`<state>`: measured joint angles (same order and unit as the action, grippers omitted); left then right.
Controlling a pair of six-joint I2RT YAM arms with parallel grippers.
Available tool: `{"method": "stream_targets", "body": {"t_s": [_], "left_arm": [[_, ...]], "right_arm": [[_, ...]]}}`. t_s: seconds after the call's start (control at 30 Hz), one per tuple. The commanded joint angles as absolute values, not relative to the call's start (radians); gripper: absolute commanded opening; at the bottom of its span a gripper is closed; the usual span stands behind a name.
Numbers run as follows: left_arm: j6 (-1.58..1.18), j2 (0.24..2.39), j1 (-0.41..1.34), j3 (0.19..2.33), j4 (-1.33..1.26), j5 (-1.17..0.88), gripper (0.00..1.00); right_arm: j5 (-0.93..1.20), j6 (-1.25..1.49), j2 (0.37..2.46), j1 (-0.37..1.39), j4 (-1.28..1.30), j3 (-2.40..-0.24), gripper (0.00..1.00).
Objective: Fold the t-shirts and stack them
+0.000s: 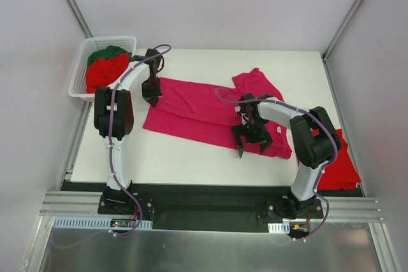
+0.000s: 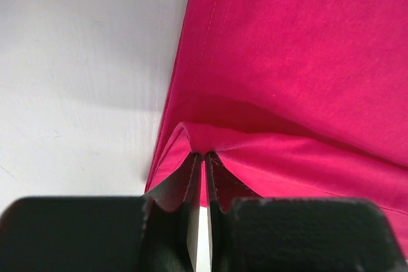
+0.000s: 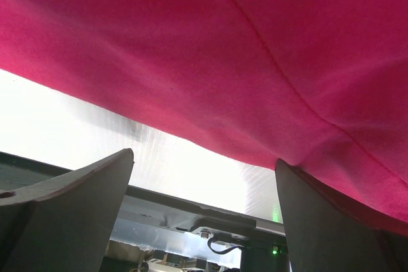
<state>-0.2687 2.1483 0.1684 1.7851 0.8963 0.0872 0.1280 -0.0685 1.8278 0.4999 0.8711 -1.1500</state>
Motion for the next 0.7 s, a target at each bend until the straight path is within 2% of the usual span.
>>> {"method": "stream_targets", "body": {"t_s": [0.0,0.3,0.67], "left_arm": [[-0.261,2.109,0.161,1.858,0.945,0.092,0.04],[-0.255,2.151,0.161,1.966,0.992,0.084,0.07],[-0.256,2.152,0.161,1.956,0.997,0.078,0.1]], "right_arm": [[0.127,-0.083,1.824,0.502,0.904,-1.154,0.97],[0.126,-0.086,1.83,0.502,0.916,-1.166,0.96],[0.126,-0.089,1.839,0.502,0.92,-1.169,0.96]]}}
